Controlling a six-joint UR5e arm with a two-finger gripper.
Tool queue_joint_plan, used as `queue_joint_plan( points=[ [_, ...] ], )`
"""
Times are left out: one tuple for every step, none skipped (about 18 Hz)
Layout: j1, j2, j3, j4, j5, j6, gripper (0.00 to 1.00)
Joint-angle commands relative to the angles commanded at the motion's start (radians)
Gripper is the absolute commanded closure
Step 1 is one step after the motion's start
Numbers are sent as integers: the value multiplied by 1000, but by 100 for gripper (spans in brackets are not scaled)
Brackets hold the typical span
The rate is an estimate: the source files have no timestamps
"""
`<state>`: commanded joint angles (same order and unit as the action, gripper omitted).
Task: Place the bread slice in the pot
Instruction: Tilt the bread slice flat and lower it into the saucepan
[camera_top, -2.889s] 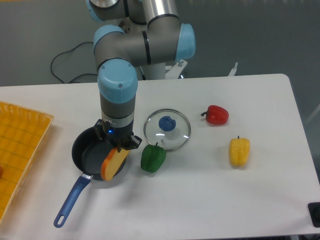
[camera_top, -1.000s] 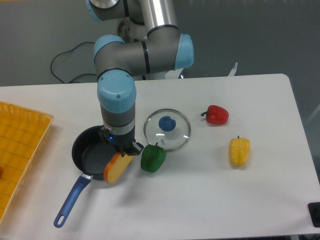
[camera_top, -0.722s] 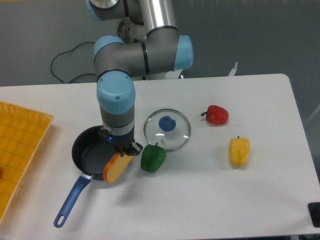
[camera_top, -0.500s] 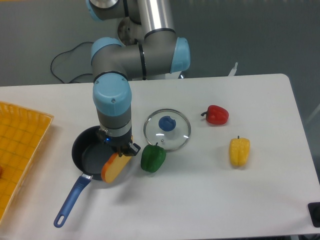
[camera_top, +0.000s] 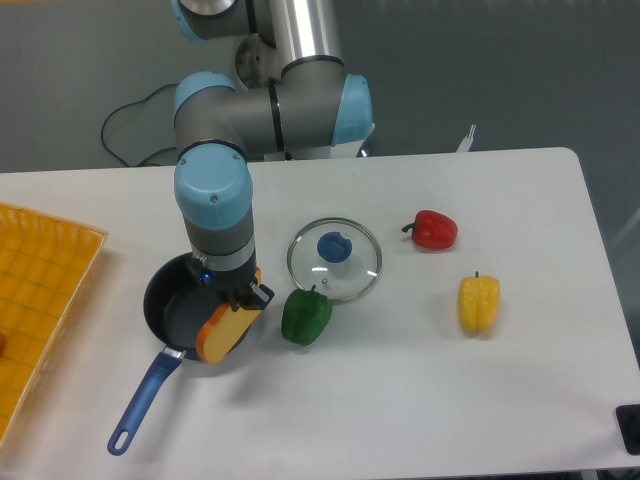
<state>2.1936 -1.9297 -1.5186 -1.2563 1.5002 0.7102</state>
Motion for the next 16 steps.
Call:
queue_joint_plan(
  points=[
    [-5,0,-3,0,3,0,86],
    [-5,0,-14,2,2,0,86],
    [-9,2,-14,2,2,0,86],
    [-11,5,-14,2,3,0,86],
    [-15,5,-15,0,3,0,86],
    [-17,6,-18,0,3,0,86],
    [-17,8,-20,2,2,0,86],
    [-17,8,-20,-2,2,0,86],
    [-20,12,-20,-2,-1,-3,86],
    [-20,15,-20,-2,-3,-9,86],
    [-32,15,-20,-3,0,-20,86],
    [-41,17,-23,-5,0,-21,86],
    [-43,20,-29,-2,0,-23,86],
    [-45,21,-31,-2,0,-25,85],
    [-49,21,-32,-2,0,-35,85],
    [-57,21,-34,0,2,-43,85]
  ],
)
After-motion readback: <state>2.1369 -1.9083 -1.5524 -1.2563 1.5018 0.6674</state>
